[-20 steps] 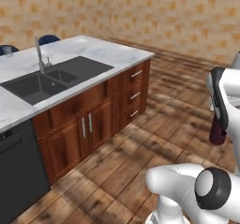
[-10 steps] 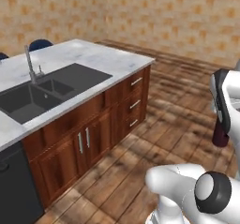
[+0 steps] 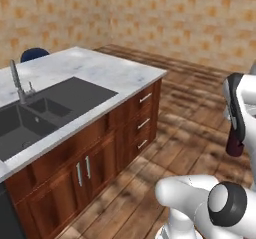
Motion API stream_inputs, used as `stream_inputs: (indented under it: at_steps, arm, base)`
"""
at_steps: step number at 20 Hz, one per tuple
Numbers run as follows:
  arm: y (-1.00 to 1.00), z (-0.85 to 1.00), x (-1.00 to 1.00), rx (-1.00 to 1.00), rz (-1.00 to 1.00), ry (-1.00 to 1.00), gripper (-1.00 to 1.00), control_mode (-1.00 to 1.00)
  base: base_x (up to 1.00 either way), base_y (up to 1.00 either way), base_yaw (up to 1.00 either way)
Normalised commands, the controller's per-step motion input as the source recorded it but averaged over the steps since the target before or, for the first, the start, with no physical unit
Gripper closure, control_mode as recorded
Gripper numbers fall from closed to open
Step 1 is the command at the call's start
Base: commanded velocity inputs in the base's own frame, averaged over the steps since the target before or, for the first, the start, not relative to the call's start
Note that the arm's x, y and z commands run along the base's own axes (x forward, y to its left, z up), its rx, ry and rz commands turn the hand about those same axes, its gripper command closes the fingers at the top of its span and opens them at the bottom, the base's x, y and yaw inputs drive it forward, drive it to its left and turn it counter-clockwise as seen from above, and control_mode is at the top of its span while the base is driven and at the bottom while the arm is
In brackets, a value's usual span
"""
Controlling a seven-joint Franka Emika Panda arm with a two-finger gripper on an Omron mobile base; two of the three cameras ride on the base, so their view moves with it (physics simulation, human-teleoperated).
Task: There is a wine glass and glass cup on the dining counter. Place the wine bottle next to the wine glass and the juice bottle next to the glass cup.
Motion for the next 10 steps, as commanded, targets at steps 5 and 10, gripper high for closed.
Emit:
stream_inputs:
  at_steps: [5,10]
  arm:
    - [0.0,0.0,0.0,0.0,0.0,0.0,1.0,1.0]
    - [0.0,0.0,0.0,0.0,0.0,0.0,1.0,1.0]
  base:
    - [0.43,-0.11,-0.42]
    - [0.46,-0.01,-0.44]
